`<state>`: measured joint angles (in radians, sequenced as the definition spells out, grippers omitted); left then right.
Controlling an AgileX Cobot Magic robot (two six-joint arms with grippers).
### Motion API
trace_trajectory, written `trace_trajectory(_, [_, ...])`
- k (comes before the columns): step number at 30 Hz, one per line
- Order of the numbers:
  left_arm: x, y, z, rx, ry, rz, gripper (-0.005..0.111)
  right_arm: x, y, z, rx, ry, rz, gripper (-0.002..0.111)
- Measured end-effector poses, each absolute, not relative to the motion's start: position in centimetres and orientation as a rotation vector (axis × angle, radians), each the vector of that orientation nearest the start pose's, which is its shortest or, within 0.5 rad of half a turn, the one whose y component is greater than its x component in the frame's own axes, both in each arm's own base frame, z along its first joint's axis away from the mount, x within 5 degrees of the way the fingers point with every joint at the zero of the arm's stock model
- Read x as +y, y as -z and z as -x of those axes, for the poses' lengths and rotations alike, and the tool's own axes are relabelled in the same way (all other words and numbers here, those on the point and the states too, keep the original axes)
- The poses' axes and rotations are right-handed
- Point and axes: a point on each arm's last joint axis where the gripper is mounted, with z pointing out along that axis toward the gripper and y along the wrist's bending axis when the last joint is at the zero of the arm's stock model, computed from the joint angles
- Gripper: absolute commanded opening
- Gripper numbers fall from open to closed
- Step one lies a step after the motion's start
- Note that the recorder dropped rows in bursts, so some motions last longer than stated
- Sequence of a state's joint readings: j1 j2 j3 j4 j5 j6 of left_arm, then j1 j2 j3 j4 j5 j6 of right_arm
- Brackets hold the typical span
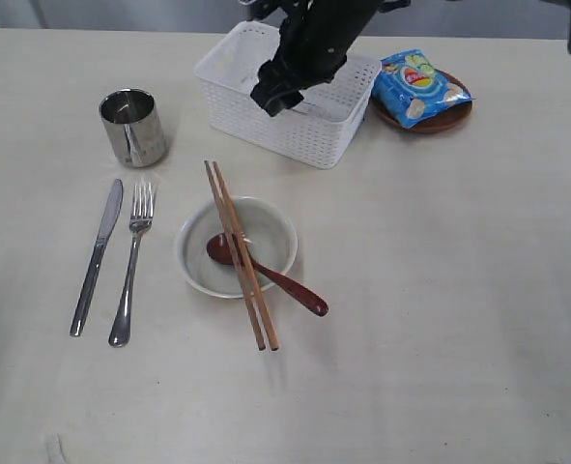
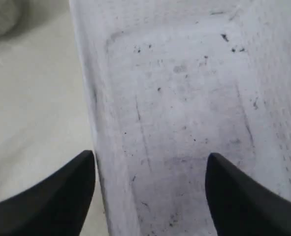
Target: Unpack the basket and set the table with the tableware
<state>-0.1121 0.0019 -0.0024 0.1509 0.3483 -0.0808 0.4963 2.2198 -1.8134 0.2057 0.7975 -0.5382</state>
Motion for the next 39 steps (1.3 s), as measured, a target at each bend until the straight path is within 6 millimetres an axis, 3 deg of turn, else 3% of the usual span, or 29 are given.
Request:
trace_trajectory(2, [-0.1, -18.3, -5.4, 1.823, -0.011, -0.122, 0.0, 24.4, -17.4, -42.3, 2.418, -0.229, 1.205, 0.053])
trace_trajectory(4, [-0.1, -18.3, -5.4, 1.823, -0.011, -0.122, 0.0, 24.5, -16.4, -42.4, 2.437, -0.227, 1.214, 0.038])
trace_trajectory(8, [-0.1, -18.3, -5.4, 1.823, -0.011, -0.122, 0.0, 24.5, -15.6, -42.5, 2.453, -0.227, 1.223, 0.0])
trace_trajectory(12, [-0.1, -18.3, -5.4, 1.823, -0.011, -0.122, 0.0, 24.7, -16.6, -42.8, 2.416, -0.219, 1.243, 0.0])
trace_trajectory(16, [-0.1, -18.3, -5.4, 1.823, -0.011, -0.122, 0.0, 24.9, -20.0, -42.9, 2.362, -0.237, 1.239, 0.0])
trace_trajectory(23, [-0.1, -18.3, -5.4, 1.823, -0.011, -0.122, 0.0, 23.8, -29.9, -42.3, 2.198, -0.193, 1.099, 0.0])
trace_trajectory(26, [-0.1, -18.3, -5.4, 1.823, -0.011, -0.122, 0.0, 20.9, -31.9, -43.3, 2.222, -0.082, 0.944, 0.0])
trace_trajectory(29, [-0.1, -18.3, -5.4, 1.823, -0.011, -0.122, 0.0, 16.4, -31.9, -44.9, 2.319, -0.003, 0.755, 0.0])
trace_trajectory(34, [-0.1, -18.3, -5.4, 1.823, -0.011, -0.122, 0.0, 8.1, -28.7, -47.2, 2.507, 0.067, 0.429, 0.0])
trace_trajectory(39, [-0.1, -18.3, -5.4, 1.823, -0.011, -0.122, 0.0, 1.4, -24.2, -47.8, 2.633, 0.09, 0.164, 0.0])
